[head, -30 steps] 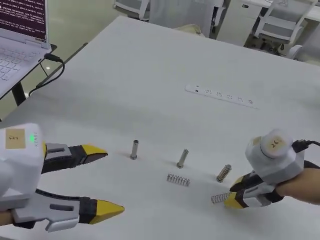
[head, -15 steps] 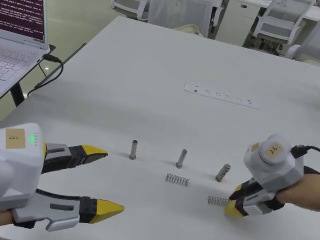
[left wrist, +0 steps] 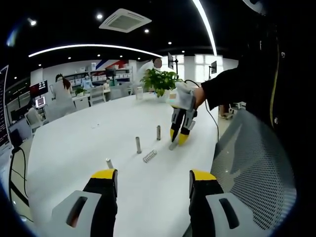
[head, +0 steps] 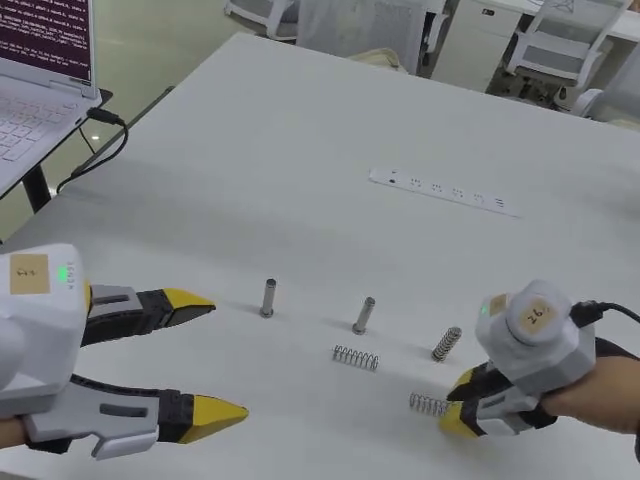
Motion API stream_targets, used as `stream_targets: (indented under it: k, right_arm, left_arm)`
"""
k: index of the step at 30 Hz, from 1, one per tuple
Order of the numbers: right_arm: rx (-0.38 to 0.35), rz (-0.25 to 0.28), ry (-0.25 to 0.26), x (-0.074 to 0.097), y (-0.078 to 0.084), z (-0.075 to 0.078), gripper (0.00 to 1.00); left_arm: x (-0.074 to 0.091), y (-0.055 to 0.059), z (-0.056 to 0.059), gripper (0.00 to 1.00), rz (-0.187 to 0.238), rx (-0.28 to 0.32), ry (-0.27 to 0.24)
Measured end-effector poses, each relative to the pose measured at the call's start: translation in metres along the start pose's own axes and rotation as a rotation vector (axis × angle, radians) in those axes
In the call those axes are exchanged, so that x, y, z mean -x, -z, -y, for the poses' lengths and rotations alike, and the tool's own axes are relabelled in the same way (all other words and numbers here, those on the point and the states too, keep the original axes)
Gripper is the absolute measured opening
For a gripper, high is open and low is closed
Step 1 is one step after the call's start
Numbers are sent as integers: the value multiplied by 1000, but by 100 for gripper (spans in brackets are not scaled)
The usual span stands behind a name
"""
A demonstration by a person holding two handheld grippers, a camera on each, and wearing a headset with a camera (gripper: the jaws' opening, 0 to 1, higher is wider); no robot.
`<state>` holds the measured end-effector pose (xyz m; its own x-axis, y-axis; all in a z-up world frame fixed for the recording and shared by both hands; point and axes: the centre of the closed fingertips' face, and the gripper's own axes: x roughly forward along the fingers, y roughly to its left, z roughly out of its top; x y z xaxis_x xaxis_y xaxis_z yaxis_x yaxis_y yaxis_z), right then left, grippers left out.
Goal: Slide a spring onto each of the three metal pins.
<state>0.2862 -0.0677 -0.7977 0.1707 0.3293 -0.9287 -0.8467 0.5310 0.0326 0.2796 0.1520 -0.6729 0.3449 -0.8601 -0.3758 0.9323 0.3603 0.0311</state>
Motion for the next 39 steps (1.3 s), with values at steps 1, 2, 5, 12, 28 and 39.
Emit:
stream_targets:
  k: [1, 2, 5, 12, 28, 39]
  right_arm:
    - [7, 0, -2, 0, -1, -1, 17]
    - [11, 1, -7, 0, -2, -2, 17]
    - [30, -2, -8, -2, -3, -5, 16]
    - [83, -27, 0, -3, 3, -5, 12]
    - [117, -18, 10, 2, -6, -7, 8]
    - [189, 34, -22, 26, -50, -34, 8]
  left_arm:
    - [0, 0, 0, 54, 0, 0, 0]
    - [0, 0, 0, 54, 1, 1, 0]
    - [0, 1, 0, 54, 1, 3, -1]
    - [0, 1, 0, 54, 2, 5, -2]
    - [-2, 0, 6, 52, 0, -6, 19]
    - [-13, -5, 19, 49, -12, -48, 93]
